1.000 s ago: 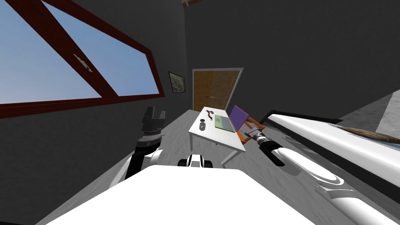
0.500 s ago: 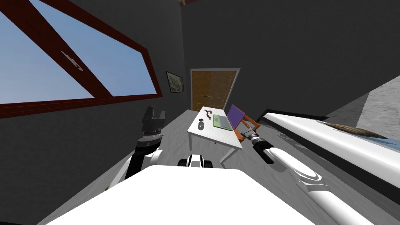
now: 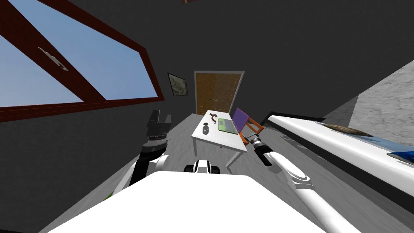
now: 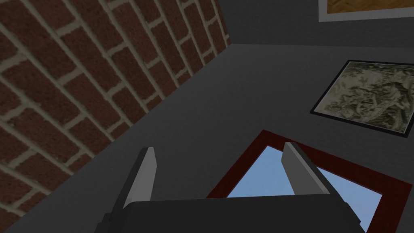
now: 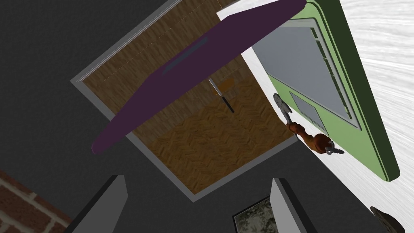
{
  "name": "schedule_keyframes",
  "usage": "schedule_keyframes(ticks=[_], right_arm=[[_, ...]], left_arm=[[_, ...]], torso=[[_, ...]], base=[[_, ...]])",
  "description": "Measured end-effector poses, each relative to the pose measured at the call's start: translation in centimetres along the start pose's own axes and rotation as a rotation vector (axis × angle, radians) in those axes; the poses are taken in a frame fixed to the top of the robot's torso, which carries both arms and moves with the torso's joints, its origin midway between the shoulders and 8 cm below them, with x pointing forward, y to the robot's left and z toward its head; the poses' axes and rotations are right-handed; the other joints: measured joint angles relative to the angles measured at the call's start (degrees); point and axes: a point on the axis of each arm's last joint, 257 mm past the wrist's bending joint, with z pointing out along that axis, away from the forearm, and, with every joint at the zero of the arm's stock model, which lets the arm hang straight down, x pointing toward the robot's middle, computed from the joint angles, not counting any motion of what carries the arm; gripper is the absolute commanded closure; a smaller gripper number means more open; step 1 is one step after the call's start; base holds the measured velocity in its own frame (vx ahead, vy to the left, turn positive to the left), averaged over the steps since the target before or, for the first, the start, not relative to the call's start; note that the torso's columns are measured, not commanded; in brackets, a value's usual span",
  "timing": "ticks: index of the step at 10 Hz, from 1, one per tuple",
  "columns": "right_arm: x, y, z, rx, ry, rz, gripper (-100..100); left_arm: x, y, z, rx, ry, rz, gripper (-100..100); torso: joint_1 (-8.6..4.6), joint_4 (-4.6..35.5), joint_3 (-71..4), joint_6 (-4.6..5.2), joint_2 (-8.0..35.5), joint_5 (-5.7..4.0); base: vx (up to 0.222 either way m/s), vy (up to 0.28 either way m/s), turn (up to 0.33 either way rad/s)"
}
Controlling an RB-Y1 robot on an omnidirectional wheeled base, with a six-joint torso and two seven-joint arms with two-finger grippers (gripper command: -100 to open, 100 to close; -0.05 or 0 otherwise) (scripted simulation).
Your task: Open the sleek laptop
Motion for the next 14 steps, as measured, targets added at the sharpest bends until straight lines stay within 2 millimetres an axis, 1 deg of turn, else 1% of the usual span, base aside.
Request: schedule_keyframes(ticks=[2,5,9,11,13,14], right_arm=[[-1.0,1.3,1.1,0.006,-0.017,0.011,-100],[-1.8,2.6,1.8,0.014,-0.026,0.030,-100],[-2.9,4.7,3.4,0.021,-0.040,0.066,-100],[-4.0,6.2,4.7,0.024,-0.051,0.089,-100],[-5.3,7.6,5.7,0.022,-0.064,0.115,-100],[-5.6,8.1,6.0,0.022,-0.066,0.124,-100]], left_arm=[[0.0,0.0,0.0,0.000,0.000,0.000,0],[0.0,0.0,0.0,0.000,0.000,0.000,0],[0.0,0.0,0.0,0.000,0.000,0.000,0],[0.0,0.0,0.0,0.000,0.000,0.000,0],[0.0,0.0,0.0,0.000,0.000,0.000,0],[0.0,0.0,0.0,0.000,0.000,0.000,0]], torso=[[-0.09,0.0,0.0,0.00,0.0,-0.02],[0.07,0.0,0.0,-0.02,0.1,0.02],[-0.04,0.0,0.0,0.00,0.0,-0.01],[-0.08,0.0,0.0,-0.01,0.0,-0.02],[0.06,0.0,0.0,-0.01,0.0,0.02],[0.13,0.0,0.1,-0.02,0.2,0.04]], base=[[0.023,-0.057,-0.089],[0.023,-0.035,-0.062],[0.043,-0.057,-0.092],[0.077,-0.085,-0.117],[0.058,-0.052,-0.069],[0.029,-0.043,-0.048]])
